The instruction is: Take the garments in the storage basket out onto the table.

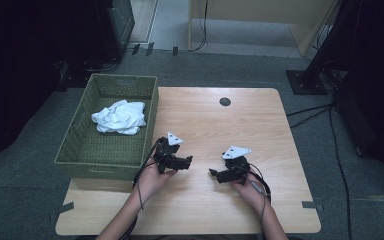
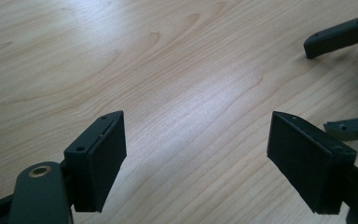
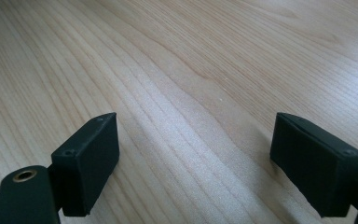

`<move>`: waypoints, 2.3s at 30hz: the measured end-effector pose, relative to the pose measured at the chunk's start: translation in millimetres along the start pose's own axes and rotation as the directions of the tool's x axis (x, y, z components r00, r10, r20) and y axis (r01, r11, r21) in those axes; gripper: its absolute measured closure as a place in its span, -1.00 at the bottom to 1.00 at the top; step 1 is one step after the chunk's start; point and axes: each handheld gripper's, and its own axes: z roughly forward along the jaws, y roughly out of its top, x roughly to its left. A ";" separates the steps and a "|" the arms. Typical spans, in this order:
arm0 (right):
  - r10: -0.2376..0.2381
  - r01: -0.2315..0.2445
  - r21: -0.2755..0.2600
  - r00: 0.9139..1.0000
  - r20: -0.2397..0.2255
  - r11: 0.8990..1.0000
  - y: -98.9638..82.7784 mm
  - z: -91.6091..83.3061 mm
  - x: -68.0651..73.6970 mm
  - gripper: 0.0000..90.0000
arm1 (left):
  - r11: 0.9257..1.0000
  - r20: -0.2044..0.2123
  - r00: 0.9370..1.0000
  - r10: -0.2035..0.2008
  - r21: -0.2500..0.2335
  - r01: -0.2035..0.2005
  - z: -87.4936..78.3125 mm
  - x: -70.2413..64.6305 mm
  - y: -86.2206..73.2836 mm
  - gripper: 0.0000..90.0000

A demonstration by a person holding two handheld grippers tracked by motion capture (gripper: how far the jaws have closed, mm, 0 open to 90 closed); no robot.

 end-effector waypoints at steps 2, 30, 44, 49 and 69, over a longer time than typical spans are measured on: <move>0.000 0.000 0.000 1.000 0.000 1.000 0.0 0.0 0.0 -0.65 | 1.000 -0.003 1.000 0.008 0.016 -0.008 -2.3 -0.5 0.4 -0.55; -0.001 0.001 -0.001 1.000 0.000 1.000 0.0 0.1 0.0 -0.65 | 1.000 -0.004 1.000 -0.004 0.021 0.004 -24.1 -2.6 5.8 -0.55; 0.000 0.000 0.000 1.000 0.000 1.000 0.0 0.0 0.0 -0.65 | 1.000 -0.004 1.000 -0.008 -0.018 0.008 -41.6 -0.5 10.3 -0.55; 0.000 0.000 0.000 1.000 0.000 1.000 0.0 0.0 0.0 -0.65 | 1.000 -0.013 1.000 0.002 -0.027 -0.002 -46.8 2.3 11.0 -0.55; 0.000 0.000 0.000 1.000 0.000 1.000 0.0 0.0 0.0 -0.65 | 0.998 -0.028 0.999 -0.016 -0.063 0.014 -58.9 12.6 12.4 -0.55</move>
